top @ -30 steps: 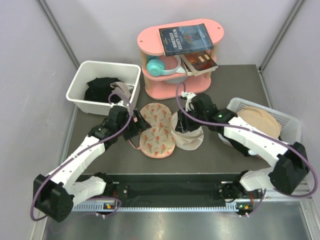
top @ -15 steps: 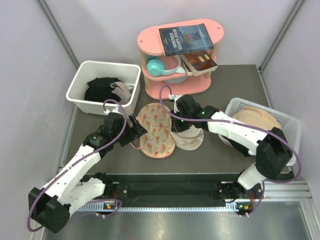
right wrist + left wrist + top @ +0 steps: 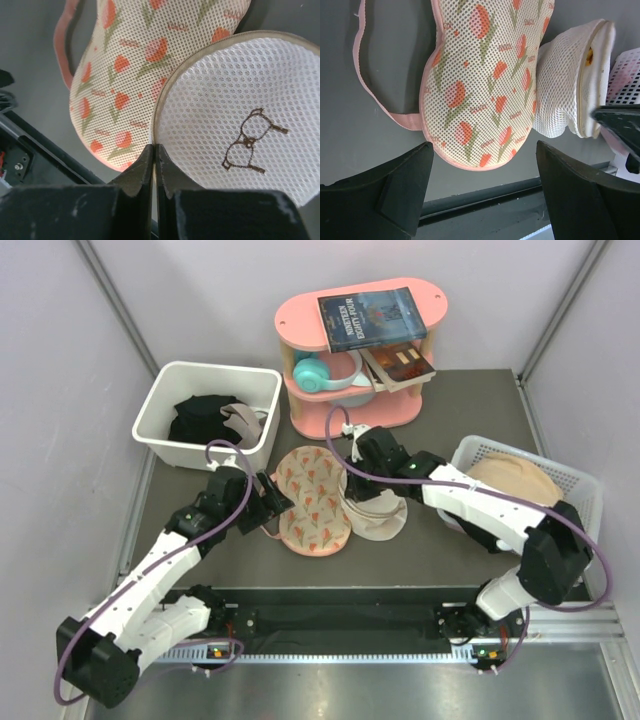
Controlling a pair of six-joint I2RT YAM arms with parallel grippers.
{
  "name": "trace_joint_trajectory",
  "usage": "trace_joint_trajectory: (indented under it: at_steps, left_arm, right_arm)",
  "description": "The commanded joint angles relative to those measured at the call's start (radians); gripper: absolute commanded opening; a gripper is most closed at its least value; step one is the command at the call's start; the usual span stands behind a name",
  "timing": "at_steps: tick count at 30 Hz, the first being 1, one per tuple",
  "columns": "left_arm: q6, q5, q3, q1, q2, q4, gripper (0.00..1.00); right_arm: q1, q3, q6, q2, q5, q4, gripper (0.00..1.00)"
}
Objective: Unzip the laundry bag and remove the bra
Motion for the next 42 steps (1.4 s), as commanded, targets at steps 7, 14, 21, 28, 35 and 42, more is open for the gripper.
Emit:
trace_joint_trajectory:
  at_steps: [7, 14, 21, 28, 35, 42]
  left_arm:
    - [0.08, 0.054, 0.119, -0.001, 0.13, 0.089, 0.82]
    - [0.089, 0.074, 0.275, -0.081, 0.314, 0.191, 0.8]
    - [0.108, 0.081, 0.414, -0.167, 0.546, 0.258, 0.8]
    - [0.14, 0.074, 0.496, -0.196, 0.682, 0.25, 0.72]
    - [0.145, 0.112, 0.506, -0.199, 0.767, 0.262, 0.37]
    - [0.132, 0.022, 0.407, -0.199, 0.689, 0.265, 0.0]
  right_arm:
    - [-0.069, 0.018, 0.047, -0.205, 0.032, 0.007, 0.0]
    - [-0.142, -0.116, 0.084, -0.349, 0.029, 0.047, 0.0]
    - [-0.187, -0.189, 0.11, -0.429, -0.007, 0.067, 0.0]
    - [-0.202, -0.197, 0.116, -0.465, -0.011, 0.057, 0.0]
    - [-0.218, -0.205, 0.116, -0.484, -0.008, 0.044, 0.0]
    - [-0.265, -0.214, 0.089, -0.501, -0.01, 0.037, 0.0]
